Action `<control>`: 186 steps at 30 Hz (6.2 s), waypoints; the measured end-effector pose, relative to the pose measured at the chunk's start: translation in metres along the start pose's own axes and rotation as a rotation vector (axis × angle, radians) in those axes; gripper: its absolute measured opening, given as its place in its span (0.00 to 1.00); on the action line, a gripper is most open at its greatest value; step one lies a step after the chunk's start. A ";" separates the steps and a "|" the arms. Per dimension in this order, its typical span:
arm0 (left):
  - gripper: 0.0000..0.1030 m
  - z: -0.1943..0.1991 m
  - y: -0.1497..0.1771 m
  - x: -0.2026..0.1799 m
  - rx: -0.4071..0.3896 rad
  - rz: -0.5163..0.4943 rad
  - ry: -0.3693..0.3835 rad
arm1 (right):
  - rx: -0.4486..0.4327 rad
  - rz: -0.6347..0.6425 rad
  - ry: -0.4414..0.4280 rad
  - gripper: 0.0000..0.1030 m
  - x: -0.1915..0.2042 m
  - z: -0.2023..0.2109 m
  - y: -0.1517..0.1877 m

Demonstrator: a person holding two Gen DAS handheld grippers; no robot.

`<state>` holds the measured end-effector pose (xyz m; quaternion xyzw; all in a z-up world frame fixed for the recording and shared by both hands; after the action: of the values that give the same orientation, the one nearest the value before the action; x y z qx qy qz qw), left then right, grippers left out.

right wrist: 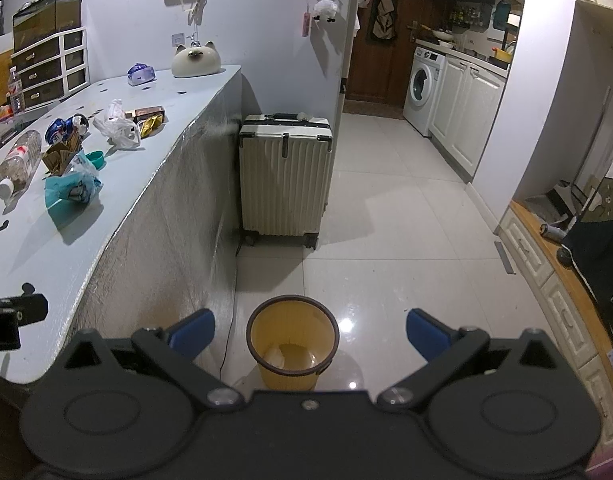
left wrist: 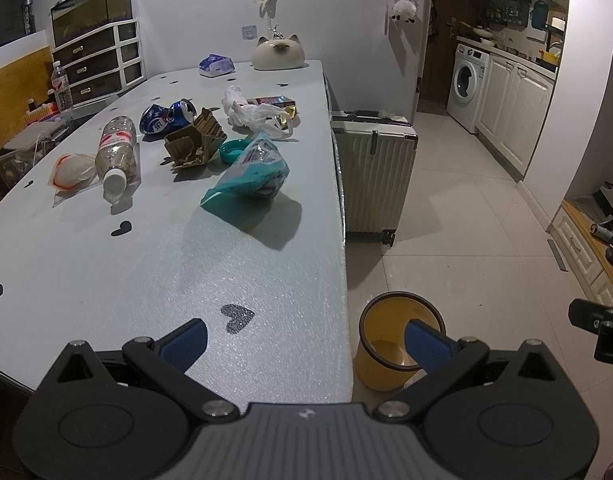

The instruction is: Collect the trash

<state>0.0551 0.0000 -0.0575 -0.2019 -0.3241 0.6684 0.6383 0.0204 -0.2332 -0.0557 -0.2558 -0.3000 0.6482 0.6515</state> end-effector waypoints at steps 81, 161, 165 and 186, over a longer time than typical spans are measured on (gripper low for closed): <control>1.00 -0.027 -0.067 0.123 -0.182 0.160 -0.200 | -0.158 0.130 -0.101 1.00 0.065 -0.043 -0.066; 0.83 -0.096 -0.052 0.206 -0.019 0.077 0.020 | 0.066 0.225 -0.867 0.49 0.256 -0.156 -0.097; 0.83 -0.103 -0.079 0.210 -0.041 0.061 0.004 | 0.060 0.243 -0.886 0.39 0.264 -0.149 -0.097; 0.69 -0.182 -0.112 0.192 0.171 0.120 0.089 | 0.195 0.046 -0.836 0.56 0.270 -0.196 -0.095</control>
<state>0.2408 0.2187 -0.0817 -0.1953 -0.2244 0.7211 0.6257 0.2221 0.0450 -0.1066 0.0849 -0.4700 0.7356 0.4804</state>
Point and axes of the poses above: each gripper's, at about its wrist camera, not at the fingertips, and z roughly against the way its jaws point, x to its left, y to its underside, the point moved 8 cm from there along -z, roughly the way its jaws point, and after that the axes turned 10 degrees about -y, right-handed, at the moved point
